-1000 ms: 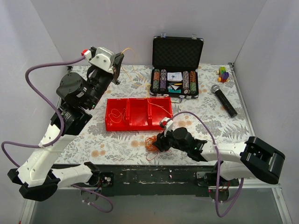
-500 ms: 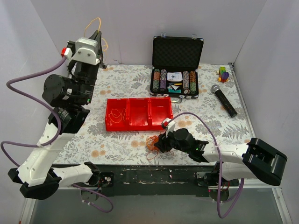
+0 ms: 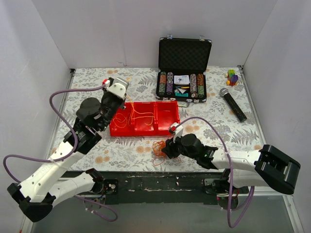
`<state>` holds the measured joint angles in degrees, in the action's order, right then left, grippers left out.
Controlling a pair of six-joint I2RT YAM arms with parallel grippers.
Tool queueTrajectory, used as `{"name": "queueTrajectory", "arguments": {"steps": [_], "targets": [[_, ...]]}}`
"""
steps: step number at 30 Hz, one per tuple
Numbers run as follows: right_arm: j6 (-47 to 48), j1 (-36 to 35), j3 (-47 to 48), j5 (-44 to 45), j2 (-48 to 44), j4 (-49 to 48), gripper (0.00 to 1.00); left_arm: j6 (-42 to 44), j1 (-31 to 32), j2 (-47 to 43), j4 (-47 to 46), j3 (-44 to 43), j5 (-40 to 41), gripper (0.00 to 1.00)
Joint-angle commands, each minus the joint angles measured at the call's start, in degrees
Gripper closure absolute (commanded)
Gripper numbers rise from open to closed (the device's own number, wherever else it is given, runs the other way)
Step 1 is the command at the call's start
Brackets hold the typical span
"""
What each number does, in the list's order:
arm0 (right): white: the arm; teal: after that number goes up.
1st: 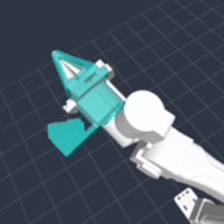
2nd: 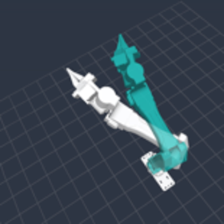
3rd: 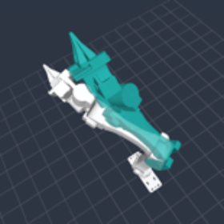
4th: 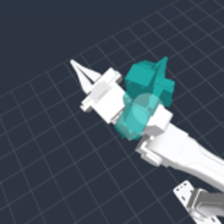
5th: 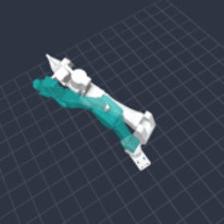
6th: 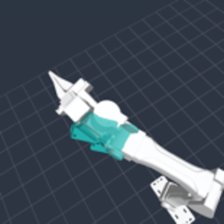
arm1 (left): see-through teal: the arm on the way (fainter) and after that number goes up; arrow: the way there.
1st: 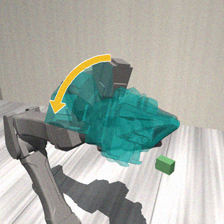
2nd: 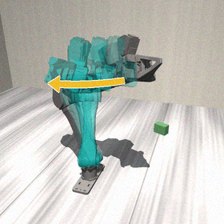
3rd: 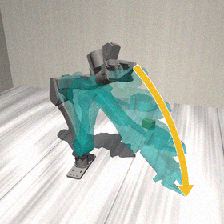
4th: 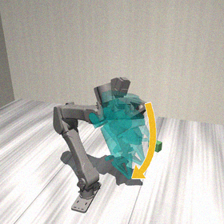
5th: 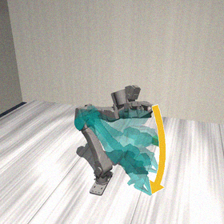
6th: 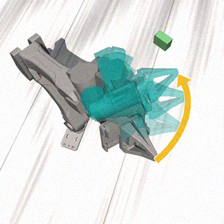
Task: Untangle the cables
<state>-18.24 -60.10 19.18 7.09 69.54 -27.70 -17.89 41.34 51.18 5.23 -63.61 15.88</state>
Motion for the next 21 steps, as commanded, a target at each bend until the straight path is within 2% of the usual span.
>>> {"name": "queueTrajectory", "arguments": {"steps": [1,14,21], "targets": [[-0.83,-0.28,-0.72,1.61,-1.51,3.18,0.47,-1.80,-0.73,-1.17,-2.24,4.10,1.35,1.00],[-1.62,-0.28,-2.13,2.40,-3.27,3.10,0.48,-3.99,-3.20,-3.19,-4.88,15.35,2.49,1.00],[-2.06,-0.29,-2.83,2.93,-4.15,3.18,0.48,-5.22,-8.73,-2.49,-9.71,19.50,2.32,1.00]]}}
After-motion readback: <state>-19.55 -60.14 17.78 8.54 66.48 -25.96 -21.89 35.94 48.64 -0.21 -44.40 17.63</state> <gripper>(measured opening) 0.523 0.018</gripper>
